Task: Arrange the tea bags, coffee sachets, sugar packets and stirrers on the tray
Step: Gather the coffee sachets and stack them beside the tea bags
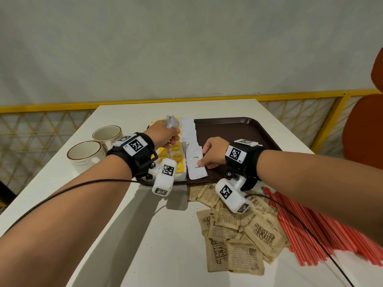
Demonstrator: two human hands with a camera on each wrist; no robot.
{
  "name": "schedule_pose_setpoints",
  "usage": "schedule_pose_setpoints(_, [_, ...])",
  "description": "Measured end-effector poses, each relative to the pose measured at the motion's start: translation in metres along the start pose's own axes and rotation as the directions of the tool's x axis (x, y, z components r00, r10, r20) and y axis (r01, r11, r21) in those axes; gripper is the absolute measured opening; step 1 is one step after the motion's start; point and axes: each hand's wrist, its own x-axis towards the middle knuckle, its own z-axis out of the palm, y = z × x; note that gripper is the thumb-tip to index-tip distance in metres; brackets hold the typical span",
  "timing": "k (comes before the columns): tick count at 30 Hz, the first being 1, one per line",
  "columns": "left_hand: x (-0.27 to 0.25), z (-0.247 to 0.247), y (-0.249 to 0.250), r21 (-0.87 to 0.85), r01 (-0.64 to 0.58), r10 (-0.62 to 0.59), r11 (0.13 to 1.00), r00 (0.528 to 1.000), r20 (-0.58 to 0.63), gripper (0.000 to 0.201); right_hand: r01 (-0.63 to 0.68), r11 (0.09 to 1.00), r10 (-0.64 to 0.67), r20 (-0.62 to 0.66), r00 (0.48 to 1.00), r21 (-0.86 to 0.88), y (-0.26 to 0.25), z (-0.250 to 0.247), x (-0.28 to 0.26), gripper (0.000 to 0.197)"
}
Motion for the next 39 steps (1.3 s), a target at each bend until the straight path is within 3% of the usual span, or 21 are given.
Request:
schedule_pose_setpoints(9, [0.001,-0.003,-0.009,-0.010,-0.005,0.005,1.000,1.000,0.009,0.015,0.048,0.996,-0.051,-0.032,0.998,-0.073,-0.002,0.003,0.009,0.030])
schedule_pose_setpoints(16, [0.005,-0.004,-0.007,-0.017,-0.005,0.005,1.000,1.000,0.002,0.011,0.145,0.918,-0.091,0.161,0.983,-0.369,-0.007,-0.001,0.004,0.034])
schedule_pose_setpoints(30, [0.013,0.005,-0.006,-0.020,0.033,-0.033,0.999,0.999,0.012,0.027,0.109,0.968,-0.101,0.049,0.994,-0.225,-0.004,-0.003,0.014,0.027])
schedule_pose_setpoints(39, [0.010,-0.002,-0.011,-0.048,0.022,-0.023,0.999,1.000,-0.013,0.011,0.102,0.949,-0.081,0.084,0.993,-0.299,-0.001,-0.001,0.013,0.026])
